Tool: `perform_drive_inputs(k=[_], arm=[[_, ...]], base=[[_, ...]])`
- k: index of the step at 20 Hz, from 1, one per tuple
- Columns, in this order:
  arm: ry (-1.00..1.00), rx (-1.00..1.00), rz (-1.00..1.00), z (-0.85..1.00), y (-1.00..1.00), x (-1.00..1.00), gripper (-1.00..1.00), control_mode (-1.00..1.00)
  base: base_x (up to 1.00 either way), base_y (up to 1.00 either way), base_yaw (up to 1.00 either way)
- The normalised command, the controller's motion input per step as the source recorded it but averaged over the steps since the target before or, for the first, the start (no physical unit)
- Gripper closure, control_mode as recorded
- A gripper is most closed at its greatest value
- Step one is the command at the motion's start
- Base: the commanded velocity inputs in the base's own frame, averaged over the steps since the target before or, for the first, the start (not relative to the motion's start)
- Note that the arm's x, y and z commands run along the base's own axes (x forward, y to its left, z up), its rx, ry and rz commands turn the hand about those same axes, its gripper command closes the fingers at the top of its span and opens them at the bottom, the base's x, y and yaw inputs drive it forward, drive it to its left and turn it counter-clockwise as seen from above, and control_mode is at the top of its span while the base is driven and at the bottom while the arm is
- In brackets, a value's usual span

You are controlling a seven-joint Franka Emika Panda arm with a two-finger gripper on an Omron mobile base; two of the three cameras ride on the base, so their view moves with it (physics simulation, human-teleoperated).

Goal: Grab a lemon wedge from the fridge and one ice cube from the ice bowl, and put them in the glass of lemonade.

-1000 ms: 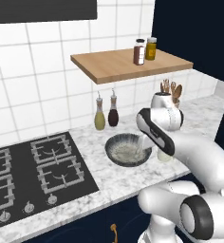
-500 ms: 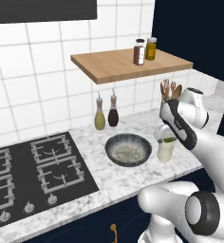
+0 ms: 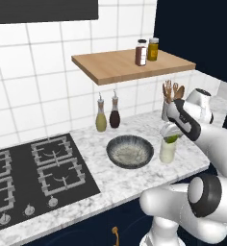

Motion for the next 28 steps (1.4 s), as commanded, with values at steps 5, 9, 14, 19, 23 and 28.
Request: perform_drive_inputs(k=[5,9,14,19,23,28], arm=[[-0.05,0.0,0.0,-0.22,-0.09,0.18,-1.0,-1.0],[-0.07,0.0,0.0,-0.01,-0.22,-0.23,-1.0,-1.0],[-0.2,0.0,0.0,-0.08,-0.08,-0.13,-1.0,-1.0],[-0.24,0.01,0.0,0.29,0.01,-0.33,-1.0,-1.0],[-0.2,-0.08,0.0,0.73,0.78,-0.23,-1.0,-1.0],[0.04,-0.27,0.0,0.0,1.0,0.0,-1.0,-1.0]], base=[[0.0,0.0,0.0],[0.0,0.0,0.0],[0.0,0.0,0.0],[0.0,0.0,0.0],[0.0,0.0,0.0],[0.0,0.0,0.0]])
